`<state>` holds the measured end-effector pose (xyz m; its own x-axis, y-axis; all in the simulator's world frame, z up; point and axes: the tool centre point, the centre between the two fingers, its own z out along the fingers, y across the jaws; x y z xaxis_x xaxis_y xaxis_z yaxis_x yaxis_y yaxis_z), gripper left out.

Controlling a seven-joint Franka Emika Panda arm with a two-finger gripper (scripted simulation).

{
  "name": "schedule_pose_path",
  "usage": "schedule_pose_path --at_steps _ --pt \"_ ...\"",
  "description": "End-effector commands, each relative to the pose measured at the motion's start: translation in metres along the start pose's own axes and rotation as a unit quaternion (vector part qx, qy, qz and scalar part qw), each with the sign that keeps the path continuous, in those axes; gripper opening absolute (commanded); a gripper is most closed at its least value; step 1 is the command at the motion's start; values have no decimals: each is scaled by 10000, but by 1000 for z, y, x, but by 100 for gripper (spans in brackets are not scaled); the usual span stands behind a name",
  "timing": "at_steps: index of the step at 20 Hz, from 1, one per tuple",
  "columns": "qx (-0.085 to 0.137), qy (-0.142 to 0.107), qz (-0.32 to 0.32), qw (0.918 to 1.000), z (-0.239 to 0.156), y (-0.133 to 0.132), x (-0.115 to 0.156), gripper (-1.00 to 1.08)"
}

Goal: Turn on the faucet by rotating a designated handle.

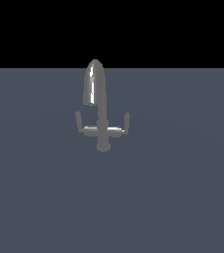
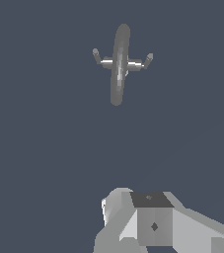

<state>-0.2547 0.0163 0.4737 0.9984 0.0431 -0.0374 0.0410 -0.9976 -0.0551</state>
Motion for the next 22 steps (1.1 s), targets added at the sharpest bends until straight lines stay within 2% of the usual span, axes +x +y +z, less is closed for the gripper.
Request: schedule_pose_path --at_steps 1,12,22 --pt "0 0 0 10000 0 0 0 -100" --pt "91 -82 -242 9996 2 -17 4 -100" --pt "-76 -216 -595 9980 4 -14 10 -100"
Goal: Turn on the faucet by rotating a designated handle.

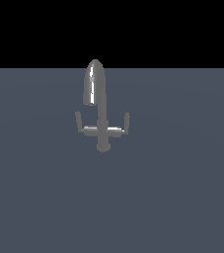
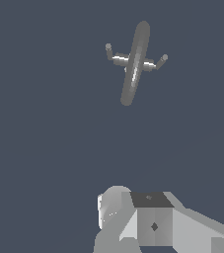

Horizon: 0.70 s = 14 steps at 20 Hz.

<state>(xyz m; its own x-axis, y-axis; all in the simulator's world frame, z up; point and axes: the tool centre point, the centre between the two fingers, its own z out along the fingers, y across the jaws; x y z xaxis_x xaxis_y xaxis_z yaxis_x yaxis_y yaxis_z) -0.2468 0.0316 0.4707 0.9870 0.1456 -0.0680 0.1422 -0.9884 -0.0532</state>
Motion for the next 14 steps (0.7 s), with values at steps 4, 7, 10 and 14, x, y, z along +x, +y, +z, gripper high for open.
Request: schedule_pose_path --at_steps 4,7,10,14 --pt "-180 -176 -415 9988 3 3 8 -100" --pt "-307 -315 -729 9964 5 6 13 -100" --pt "-449 -489 -1106 9916 7 9 21 -100" --pt "-640 -766 -1672 9809 11 13 32 -100"
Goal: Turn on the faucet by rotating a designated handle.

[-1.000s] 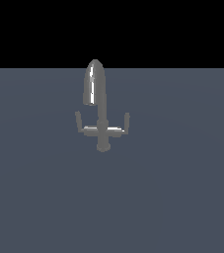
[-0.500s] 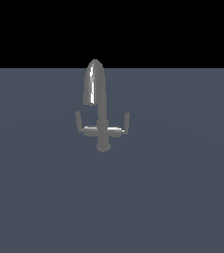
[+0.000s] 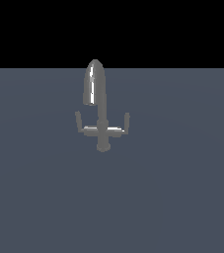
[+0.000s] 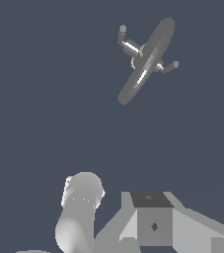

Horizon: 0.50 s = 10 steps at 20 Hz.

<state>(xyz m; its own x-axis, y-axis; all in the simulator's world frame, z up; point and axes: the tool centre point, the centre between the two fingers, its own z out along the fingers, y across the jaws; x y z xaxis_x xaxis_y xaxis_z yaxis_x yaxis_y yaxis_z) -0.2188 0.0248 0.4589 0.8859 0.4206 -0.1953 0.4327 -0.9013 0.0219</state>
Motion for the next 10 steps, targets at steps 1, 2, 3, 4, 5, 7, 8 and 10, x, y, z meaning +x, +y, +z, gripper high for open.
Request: schedule_pose_path --at_steps 1,2,3,4,5,7,8,10 --pt "-116 -179 -369 9991 2 4 6 -100" --pt "-158 -252 -515 9982 3 6 9 -100" --pt "-199 -325 -662 9971 4 8 12 -100" --pt "-238 -399 -809 9956 5 9 15 -100" --pt "-275 -474 -956 9939 5 11 17 -100" --pt "-344 -625 -1248 9896 7 14 23 -100" --pt "-376 -701 -1394 9870 8 16 26 -100" --pt "-434 -855 -1685 9810 10 19 32 -100"
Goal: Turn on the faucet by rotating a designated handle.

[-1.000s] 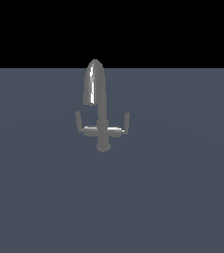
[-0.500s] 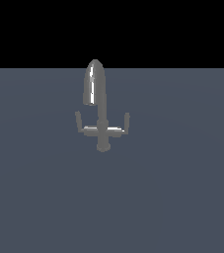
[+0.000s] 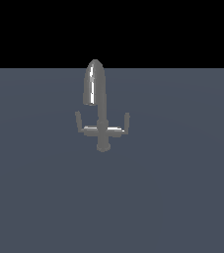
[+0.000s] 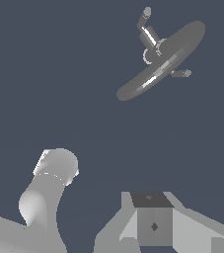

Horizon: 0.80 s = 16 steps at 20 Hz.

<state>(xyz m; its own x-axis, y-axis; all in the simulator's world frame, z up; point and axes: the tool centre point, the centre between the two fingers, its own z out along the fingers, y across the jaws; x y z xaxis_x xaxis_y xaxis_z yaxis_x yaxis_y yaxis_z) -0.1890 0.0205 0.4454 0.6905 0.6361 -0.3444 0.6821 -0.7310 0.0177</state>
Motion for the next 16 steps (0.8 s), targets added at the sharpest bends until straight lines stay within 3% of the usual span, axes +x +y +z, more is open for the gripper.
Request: schedule_pose_path --at_steps 1,8,16 --pt "-73 -196 -379 9991 2 6 6 -100" --pt "-209 -742 -1417 9869 7 21 25 -100" --pt "-259 -1365 -2575 9562 15 38 49 -100"
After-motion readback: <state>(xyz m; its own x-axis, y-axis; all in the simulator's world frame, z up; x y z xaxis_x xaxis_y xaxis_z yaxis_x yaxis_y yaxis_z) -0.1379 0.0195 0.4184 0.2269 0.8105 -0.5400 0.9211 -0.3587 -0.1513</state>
